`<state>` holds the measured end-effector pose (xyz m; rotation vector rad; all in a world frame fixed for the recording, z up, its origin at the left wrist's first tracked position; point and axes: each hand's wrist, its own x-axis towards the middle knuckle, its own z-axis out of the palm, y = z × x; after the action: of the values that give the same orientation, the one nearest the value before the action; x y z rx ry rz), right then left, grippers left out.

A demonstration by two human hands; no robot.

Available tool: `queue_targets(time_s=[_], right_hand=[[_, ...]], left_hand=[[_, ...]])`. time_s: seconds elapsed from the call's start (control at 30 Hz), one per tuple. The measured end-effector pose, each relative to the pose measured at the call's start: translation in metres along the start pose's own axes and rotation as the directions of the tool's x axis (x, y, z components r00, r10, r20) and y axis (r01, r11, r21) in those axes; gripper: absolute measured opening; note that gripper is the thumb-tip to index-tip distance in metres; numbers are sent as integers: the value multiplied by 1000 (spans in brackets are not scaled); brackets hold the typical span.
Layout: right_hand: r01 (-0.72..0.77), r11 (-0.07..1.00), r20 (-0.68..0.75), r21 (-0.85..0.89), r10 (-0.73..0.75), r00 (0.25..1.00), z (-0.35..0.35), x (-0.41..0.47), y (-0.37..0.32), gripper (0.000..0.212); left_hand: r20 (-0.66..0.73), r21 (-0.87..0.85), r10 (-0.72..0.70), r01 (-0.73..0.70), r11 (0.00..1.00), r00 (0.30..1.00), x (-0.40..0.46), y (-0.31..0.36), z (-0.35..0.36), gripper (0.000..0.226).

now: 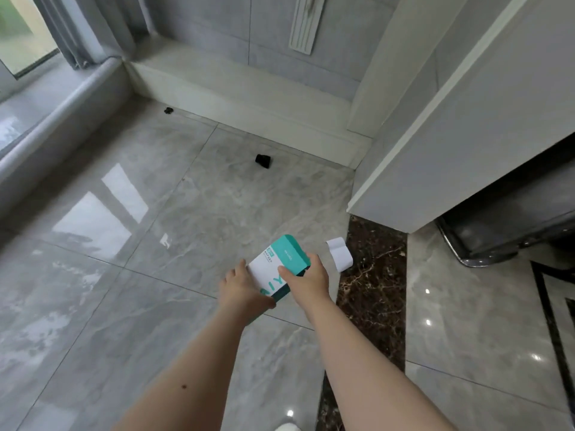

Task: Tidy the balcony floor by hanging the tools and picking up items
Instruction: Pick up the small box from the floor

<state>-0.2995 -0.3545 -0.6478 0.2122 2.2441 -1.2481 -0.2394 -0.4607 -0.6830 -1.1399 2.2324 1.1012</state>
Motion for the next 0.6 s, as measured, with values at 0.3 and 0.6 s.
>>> queue_targets(time_s=[0.3,0.6], right_hand=[[-105,981,-81,165,120,990,-87,46,11,50],[-176,942,-83,287,207,975,-152,80,24,58]], left_hand=[[175,-201,-46,82,976,983,3,91,50,84],[255,-338,-36,124,933,966,3,158,92,78]])
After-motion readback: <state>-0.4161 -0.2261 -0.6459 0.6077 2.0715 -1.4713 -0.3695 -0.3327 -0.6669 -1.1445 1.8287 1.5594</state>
